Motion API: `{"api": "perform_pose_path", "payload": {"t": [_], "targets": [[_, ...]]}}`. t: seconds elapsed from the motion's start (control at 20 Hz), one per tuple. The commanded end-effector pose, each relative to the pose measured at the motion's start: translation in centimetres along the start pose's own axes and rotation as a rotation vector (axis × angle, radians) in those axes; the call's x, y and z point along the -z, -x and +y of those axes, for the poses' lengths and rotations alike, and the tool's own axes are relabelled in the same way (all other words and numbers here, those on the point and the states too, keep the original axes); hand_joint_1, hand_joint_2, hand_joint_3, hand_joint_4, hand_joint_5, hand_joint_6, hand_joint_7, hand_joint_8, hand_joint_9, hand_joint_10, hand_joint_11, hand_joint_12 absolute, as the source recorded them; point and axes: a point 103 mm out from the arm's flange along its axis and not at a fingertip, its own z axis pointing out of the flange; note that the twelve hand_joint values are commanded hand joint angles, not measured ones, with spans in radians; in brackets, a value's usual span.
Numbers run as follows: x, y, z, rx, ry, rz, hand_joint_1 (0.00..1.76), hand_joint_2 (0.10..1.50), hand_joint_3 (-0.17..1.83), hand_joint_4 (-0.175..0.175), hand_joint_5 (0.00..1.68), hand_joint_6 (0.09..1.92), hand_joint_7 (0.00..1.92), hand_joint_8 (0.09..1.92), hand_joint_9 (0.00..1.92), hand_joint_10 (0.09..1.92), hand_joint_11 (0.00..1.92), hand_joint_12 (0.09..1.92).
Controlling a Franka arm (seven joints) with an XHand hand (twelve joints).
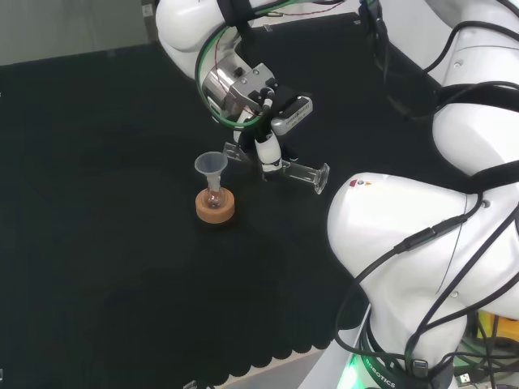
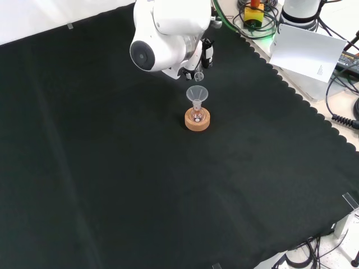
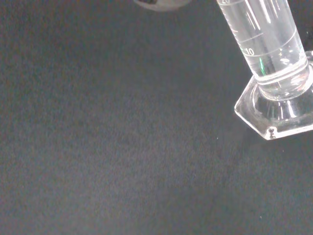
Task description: Pour the water from the graduated cylinder into the round-bottom flask.
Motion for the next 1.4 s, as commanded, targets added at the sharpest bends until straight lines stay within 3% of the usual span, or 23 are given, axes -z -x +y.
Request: {"api": "perform_pose_path", "payload": {"t": [0.05,0.35,0.6,1.1,1.4], "targets": [[0.3,-0.3,0.0,-0.020,-0.056,-0.015,1.15,1.14,0.01,-0.175,0.94,1.08,1.46,0.28,1.53,0.09,1.08,0.84],[0.9,-0.7,-0.3,-0.045,-0.101,-0.032,1.15,1.14,0.01,-0.175,0.94,1.08,1.46,0.27,1.53,0.09,1.08,0.83],[1.0,-1.0,-0.2,-0.033,-0.159,-0.023,1.15,1.14,0.01,-0.175,0.94,1.08,1.47,0.27,1.54,0.09,1.08,0.83],[1.3,-1.4,-0.1,-0.006,-0.193,-0.016,1.15,1.14,0.01,-0.175,0.94,1.09,1.48,0.26,1.54,0.09,1.09,0.82],[1.7,-1.4,-0.3,-0.016,-0.209,-0.023,1.15,1.14,0.01,-0.175,0.93,1.09,1.48,0.26,1.55,0.09,1.09,0.82]]}}
